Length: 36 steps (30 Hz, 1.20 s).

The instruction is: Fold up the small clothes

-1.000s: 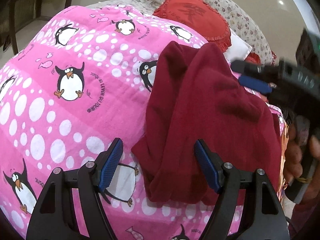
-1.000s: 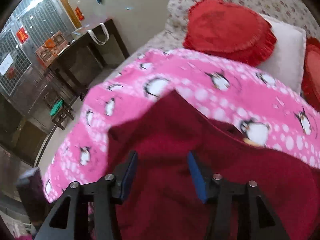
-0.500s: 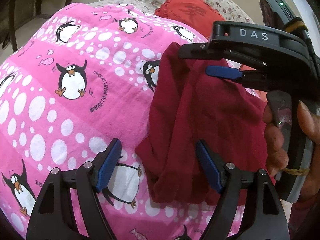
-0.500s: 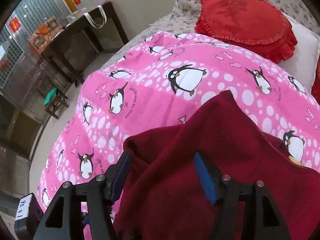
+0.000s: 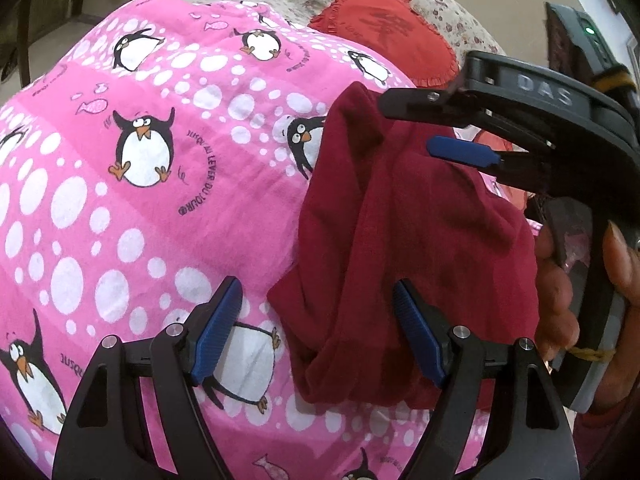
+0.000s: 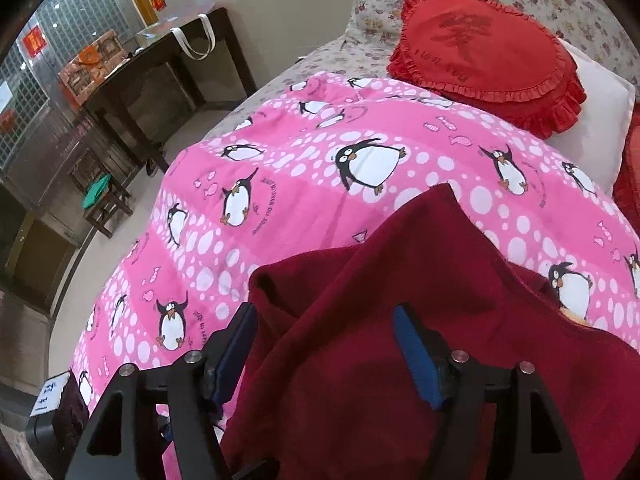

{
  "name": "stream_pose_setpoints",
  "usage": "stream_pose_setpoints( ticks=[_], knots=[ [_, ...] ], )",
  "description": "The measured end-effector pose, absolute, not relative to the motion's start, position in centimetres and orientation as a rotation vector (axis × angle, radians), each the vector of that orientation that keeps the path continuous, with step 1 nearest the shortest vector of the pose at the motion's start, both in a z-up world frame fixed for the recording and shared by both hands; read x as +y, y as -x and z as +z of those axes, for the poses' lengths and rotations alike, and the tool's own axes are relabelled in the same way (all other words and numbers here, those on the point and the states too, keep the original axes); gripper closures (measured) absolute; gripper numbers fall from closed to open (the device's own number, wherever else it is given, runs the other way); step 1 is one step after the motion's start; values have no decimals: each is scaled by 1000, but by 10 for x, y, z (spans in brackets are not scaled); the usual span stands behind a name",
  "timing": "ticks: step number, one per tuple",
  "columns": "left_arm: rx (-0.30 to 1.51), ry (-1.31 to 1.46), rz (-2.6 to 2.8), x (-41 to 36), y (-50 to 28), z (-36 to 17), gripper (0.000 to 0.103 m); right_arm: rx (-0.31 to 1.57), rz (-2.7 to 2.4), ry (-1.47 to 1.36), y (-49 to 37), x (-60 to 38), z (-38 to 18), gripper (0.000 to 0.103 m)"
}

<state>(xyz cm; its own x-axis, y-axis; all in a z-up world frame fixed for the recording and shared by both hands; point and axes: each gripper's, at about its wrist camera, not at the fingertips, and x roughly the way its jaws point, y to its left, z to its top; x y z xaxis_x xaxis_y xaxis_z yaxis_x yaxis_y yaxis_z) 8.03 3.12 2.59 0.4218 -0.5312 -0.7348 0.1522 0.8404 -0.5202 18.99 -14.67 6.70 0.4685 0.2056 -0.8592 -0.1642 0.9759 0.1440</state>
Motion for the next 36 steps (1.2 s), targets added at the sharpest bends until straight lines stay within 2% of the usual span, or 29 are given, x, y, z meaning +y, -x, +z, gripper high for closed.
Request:
stream_pose_setpoints(
  ticks=[4, 7, 10, 11, 12, 13, 15, 17, 20, 26, 28, 30, 32, 33, 36],
  knots=[
    [1055, 393, -455, 30, -79, 26, 24, 1096, 209, -18, -199, -134, 55, 32],
    [1059, 390, -472, 30, -79, 25, 24, 1099, 189, 29, -203, -119, 45, 16],
    [1070, 374, -498, 31, -81, 25, 24, 1085, 166, 127, -205, -109, 35, 13],
    [1078, 363, -510, 30, -85, 27, 24, 1067, 172, 149, -204, -109, 35, 16],
    [1083, 354, -519, 30, -88, 28, 24, 1053, 175, 154, -202, -112, 35, 29],
    [1083, 347, -526, 31, -91, 30, 25, 1036, 179, 151, -198, -119, 38, 37],
    [1062, 337, -532, 34, -95, 36, 25, 1025, 226, 86, -193, -134, 46, 63],
    [1044, 337, -543, 35, -99, 41, 24, 1029, 298, -54, -185, -159, 58, 78],
    [1028, 339, -583, 27, -103, 44, 25, 998, 343, -132, -173, -173, 72, 83],
    [1065, 383, -588, -1, -111, 24, 25, 997, 352, -108, -166, -168, 82, 83],
    [1044, 417, -585, 0, -111, 23, 29, 1014, 338, -81, -167, -163, 82, 83],
    [1040, 420, -586, 1, -111, 23, 36, 1036, 315, -54, -172, -159, 82, 76],
    [1039, 422, -583, 3, -112, 21, 40, 1038, 269, -28, -175, -154, 84, 41],
    [1039, 424, -583, 4, -111, 20, 42, 1028, 244, -9, -177, -151, 85, 34],
    [1030, 422, -584, 4, -108, 21, 43, 1041, 202, 22, -186, -142, 83, 33]
  ],
)
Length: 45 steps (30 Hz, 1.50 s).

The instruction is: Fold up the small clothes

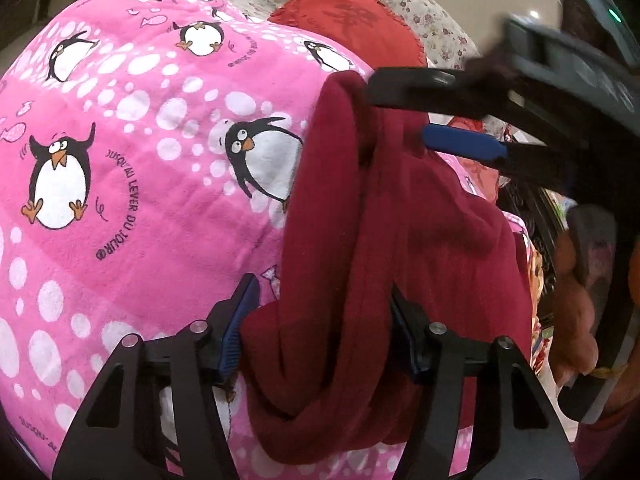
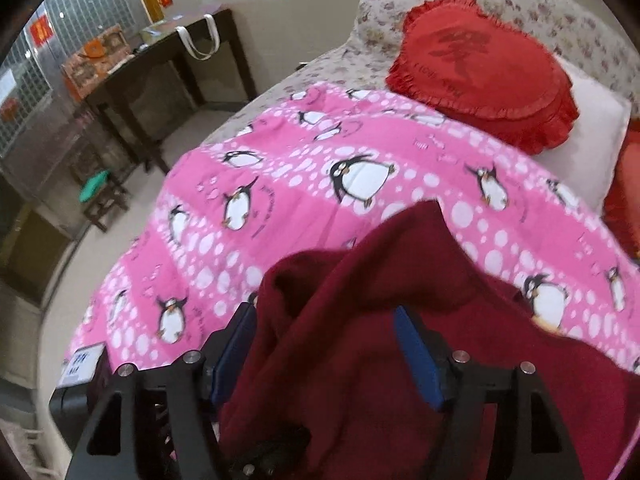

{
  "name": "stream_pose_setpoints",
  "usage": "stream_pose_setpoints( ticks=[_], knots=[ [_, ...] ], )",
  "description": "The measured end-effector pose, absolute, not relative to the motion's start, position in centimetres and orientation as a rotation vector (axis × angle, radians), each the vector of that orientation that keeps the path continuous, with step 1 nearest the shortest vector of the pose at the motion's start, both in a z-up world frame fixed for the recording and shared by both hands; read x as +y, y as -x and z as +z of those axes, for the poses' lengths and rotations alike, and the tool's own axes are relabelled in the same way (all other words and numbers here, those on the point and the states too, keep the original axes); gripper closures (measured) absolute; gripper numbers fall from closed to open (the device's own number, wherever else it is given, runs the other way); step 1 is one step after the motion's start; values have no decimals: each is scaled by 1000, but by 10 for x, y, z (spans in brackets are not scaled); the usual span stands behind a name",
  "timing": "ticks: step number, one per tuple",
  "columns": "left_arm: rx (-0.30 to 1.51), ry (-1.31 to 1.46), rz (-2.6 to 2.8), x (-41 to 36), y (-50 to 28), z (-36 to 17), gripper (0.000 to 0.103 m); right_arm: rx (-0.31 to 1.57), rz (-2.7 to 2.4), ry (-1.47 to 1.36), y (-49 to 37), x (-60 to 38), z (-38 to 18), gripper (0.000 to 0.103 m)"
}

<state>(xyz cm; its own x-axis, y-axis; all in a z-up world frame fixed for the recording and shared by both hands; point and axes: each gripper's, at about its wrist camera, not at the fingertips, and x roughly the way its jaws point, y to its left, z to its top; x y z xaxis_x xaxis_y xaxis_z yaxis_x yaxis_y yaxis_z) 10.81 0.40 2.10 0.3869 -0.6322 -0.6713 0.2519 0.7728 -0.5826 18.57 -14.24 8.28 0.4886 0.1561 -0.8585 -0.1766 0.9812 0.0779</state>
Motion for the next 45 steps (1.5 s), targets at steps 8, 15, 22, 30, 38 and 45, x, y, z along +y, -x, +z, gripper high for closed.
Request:
stream_pose_setpoints(
  ticks=[8, 15, 22, 30, 38, 45],
  knots=[
    [984, 345, -593, -4, -90, 38, 69, 1130, 187, -16, -193, -137, 59, 33],
    [896, 241, -649, -31, -62, 76, 76, 1160, 213, -95, -181, -156, 68, 32],
    [888, 213, -695, -53, -44, 94, 76, 1016, 267, -111, -145, -187, 89, 83],
    [867, 176, -894, -122, -9, 147, 76, 901, 254, -97, -78, -266, 147, 84],
    [966, 156, -1046, -179, 15, 163, 56, 902, 111, -134, -18, -359, 141, 85],
    [952, 50, -898, -167, 9, 152, 54, 939, 22, -308, 6, -426, 84, 85]
  ],
)
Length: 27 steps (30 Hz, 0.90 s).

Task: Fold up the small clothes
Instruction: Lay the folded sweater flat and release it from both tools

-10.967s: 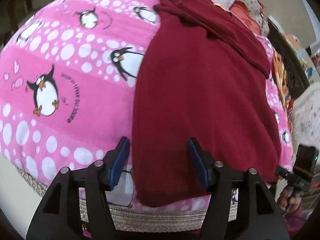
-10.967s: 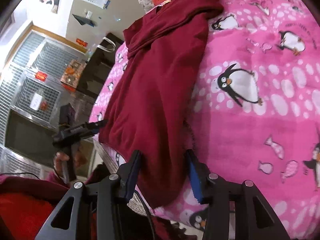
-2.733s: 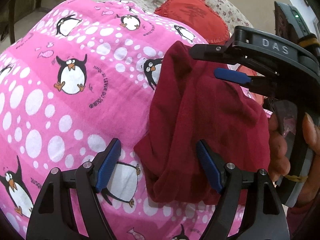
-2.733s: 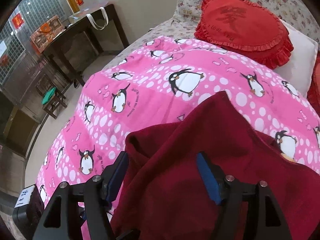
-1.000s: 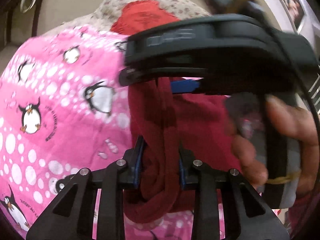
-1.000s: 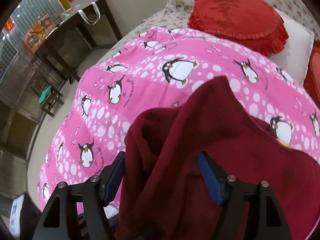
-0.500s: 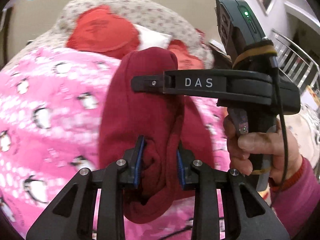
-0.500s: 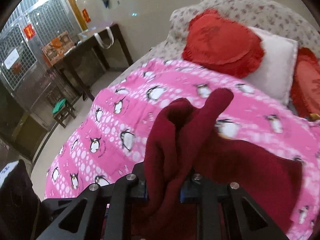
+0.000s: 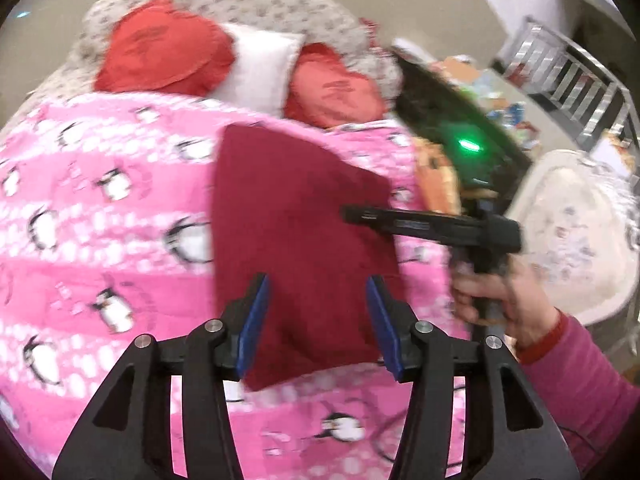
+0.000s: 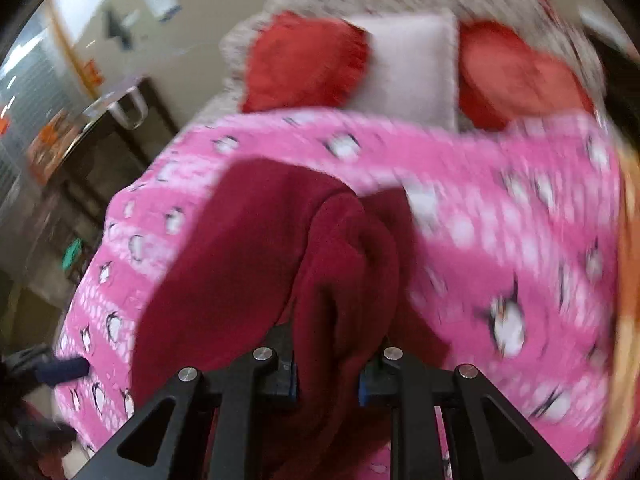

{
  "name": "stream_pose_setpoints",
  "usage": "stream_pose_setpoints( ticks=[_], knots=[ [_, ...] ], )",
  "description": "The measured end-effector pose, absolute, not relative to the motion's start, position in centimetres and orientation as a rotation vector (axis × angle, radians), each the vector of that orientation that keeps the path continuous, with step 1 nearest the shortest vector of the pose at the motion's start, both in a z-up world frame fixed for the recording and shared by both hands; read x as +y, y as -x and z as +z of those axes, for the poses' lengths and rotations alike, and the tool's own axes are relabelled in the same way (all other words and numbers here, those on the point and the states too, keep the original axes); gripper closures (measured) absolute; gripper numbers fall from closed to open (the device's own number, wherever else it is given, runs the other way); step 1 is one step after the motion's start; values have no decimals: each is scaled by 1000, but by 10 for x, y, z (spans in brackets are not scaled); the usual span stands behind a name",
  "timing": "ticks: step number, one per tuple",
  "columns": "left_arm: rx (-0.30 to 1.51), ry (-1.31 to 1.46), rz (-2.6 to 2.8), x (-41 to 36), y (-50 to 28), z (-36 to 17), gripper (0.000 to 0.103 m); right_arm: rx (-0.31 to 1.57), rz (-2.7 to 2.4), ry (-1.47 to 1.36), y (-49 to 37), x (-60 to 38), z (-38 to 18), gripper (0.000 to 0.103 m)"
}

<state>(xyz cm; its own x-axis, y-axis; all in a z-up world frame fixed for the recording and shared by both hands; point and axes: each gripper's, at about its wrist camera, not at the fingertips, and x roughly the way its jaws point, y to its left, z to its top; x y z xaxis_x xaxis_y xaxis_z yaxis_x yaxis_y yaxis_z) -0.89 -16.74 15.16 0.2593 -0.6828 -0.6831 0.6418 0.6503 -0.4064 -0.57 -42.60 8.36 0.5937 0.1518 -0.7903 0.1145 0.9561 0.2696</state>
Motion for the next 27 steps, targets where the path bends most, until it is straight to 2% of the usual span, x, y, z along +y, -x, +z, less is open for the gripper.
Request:
stream_pose_setpoints(
  ticks=[1, 3, 5, 8, 12, 17, 22, 24, 27],
  knots=[
    [960, 46, -873, -162, 8, 146, 54, 918, 22, -331, 11, -430, 86, 84],
    [949, 15, -823, -161, 2, 138, 54, 893, 3, -363, 23, -432, 95, 70],
    [946, -18, -784, -163, -4, 122, 54, 858, -17, -382, 41, -429, 109, 65],
    [984, -37, -777, -172, -5, 101, 54, 830, 24, -394, 66, -415, 123, 49],
    [983, -74, -765, -181, 3, 87, 54, 845, 59, -428, 77, -402, 119, 49],
    [966, -84, -764, -173, 13, 95, 54, 802, 97, -482, 95, -388, 125, 50],
    [964, -60, -754, -165, 15, 99, 54, 874, 90, -525, 90, -379, 101, 51],
    [973, -51, -749, -163, 16, 98, 54, 933, 29, -535, 79, -382, 83, 56],
    [969, -55, -748, -160, 21, 100, 54, 925, 69, -563, 80, -383, 73, 75]
  ],
)
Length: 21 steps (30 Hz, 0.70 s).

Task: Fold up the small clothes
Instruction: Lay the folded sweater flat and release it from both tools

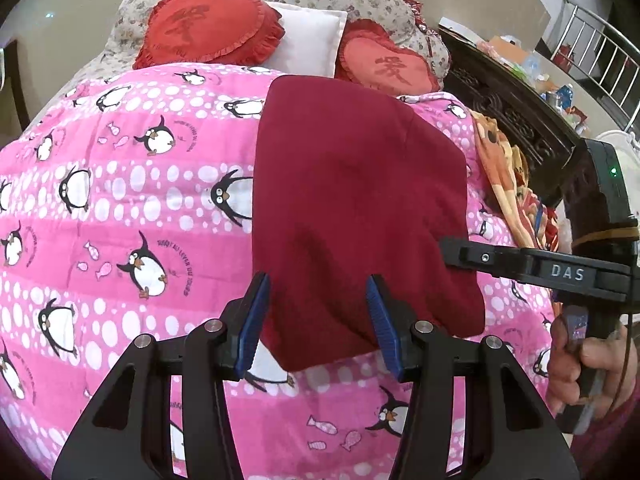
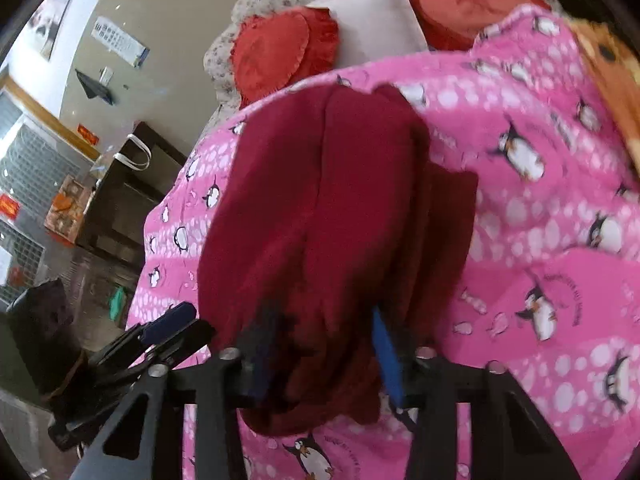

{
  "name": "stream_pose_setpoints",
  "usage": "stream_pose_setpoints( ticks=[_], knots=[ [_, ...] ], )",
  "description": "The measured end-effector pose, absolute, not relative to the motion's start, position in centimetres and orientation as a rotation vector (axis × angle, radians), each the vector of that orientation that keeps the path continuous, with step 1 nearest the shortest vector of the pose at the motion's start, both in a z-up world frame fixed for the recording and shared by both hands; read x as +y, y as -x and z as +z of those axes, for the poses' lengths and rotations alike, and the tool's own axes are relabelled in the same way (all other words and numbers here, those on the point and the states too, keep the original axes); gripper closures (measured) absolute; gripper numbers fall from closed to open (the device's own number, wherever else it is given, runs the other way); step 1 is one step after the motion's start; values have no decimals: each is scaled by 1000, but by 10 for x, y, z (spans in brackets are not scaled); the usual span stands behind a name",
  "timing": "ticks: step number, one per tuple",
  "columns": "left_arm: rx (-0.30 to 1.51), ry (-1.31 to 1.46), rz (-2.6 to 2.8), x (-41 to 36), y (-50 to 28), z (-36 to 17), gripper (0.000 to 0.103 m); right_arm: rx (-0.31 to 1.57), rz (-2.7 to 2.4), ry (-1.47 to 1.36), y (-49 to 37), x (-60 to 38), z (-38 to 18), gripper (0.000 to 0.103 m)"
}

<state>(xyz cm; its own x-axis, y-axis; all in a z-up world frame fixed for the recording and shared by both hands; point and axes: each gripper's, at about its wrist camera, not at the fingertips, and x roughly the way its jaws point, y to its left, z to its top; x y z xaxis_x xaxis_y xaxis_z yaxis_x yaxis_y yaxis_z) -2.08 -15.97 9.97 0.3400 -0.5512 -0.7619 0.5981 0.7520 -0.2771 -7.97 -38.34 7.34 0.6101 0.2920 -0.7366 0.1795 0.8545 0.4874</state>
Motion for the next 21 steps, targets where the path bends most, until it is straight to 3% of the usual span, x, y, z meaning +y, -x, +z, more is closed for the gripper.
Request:
stream_pose_setpoints(
  ticks=[2, 5, 8, 13, 17, 21],
  knots=[
    [965, -62, -746, -159, 21, 100, 54, 884, 92, -544, 88, -385, 79, 83],
    [973, -50, -742, -162, 19, 96, 53, 832, 72, -456, 104, -387, 94, 85],
    [1004, -77, -723, -174, 18, 83, 53, 873, -28, -370, 101, -399, 74, 88],
    [968, -106, -672, -174, 22, 87, 53, 826, 61, -534, 114, -425, 76, 88],
    [903, -101, -657, -177, 24, 100, 53, 731, 65, -456, 114, -430, 110, 87],
    [926, -142, -618, -198, 16, 86, 53, 744, 156, -384, 83, -412, 109, 87]
  ],
)
